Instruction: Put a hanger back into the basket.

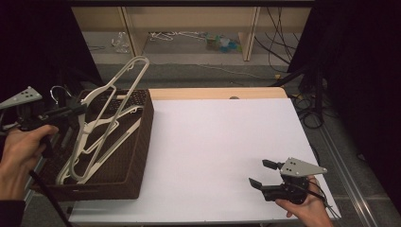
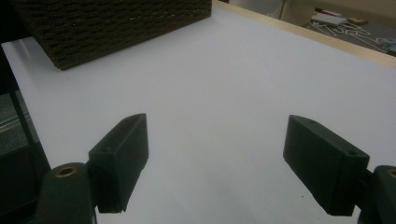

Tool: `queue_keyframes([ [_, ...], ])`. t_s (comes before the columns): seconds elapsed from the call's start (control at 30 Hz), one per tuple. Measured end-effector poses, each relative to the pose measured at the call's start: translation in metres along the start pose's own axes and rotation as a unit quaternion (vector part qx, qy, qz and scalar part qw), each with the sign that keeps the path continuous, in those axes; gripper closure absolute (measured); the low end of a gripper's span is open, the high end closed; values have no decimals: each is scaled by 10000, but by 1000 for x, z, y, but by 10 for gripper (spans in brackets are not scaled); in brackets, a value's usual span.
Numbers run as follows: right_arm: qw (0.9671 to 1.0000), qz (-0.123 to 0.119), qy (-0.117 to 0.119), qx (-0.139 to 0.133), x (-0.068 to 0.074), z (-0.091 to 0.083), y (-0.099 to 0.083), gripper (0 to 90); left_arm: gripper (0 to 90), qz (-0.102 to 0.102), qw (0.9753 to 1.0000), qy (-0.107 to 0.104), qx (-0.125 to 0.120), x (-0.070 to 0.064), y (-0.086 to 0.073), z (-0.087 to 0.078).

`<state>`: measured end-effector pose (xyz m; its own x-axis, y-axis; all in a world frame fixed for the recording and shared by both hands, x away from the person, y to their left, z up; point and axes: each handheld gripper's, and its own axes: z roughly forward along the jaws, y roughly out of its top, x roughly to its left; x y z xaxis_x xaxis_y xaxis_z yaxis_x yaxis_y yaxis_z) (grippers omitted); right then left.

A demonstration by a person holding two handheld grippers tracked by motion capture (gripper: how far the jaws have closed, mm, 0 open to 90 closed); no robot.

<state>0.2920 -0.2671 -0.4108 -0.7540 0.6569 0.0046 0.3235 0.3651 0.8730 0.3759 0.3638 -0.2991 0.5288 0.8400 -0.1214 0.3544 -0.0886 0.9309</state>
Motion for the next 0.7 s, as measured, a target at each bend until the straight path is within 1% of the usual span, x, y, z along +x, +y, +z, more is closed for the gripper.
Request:
queue_keyframes([
  [0.1, 10000, 1, 29, -60, 0, 2, -1, 234, 855, 51, 9999, 67, 115, 6, -7, -1],
  [0.33, 10000, -23, 43, -31, 0, 3, -1, 234, 854, -86, 9991, 252, 318, 22, -24, 1],
  [0.47, 10000, -5, 33, -19, 0, 3, -1, 235, 854, -16, 9981, 347, 500, 27, -31, 4],
  [0.5, 10000, 26, 43, -4, 0, 2, -1, 235, 854, -16, 9979, 339, 552, 28, -32, 5],
  [0.6, 10000, -8, 36, -10, 0, 3, -1, 235, 854, 36, 9973, 324, 653, 30, -35, 7],
  [0.63, 10000, 24, 47, -1, 0, 2, -1, 235, 854, 49, 9971, 330, 684, 30, -35, 8],
  [0.7, 10000, 10, 39, -22, 0, 2, -1, 235, 854, 97, 9967, 333, 736, 30, -37, 9],
])
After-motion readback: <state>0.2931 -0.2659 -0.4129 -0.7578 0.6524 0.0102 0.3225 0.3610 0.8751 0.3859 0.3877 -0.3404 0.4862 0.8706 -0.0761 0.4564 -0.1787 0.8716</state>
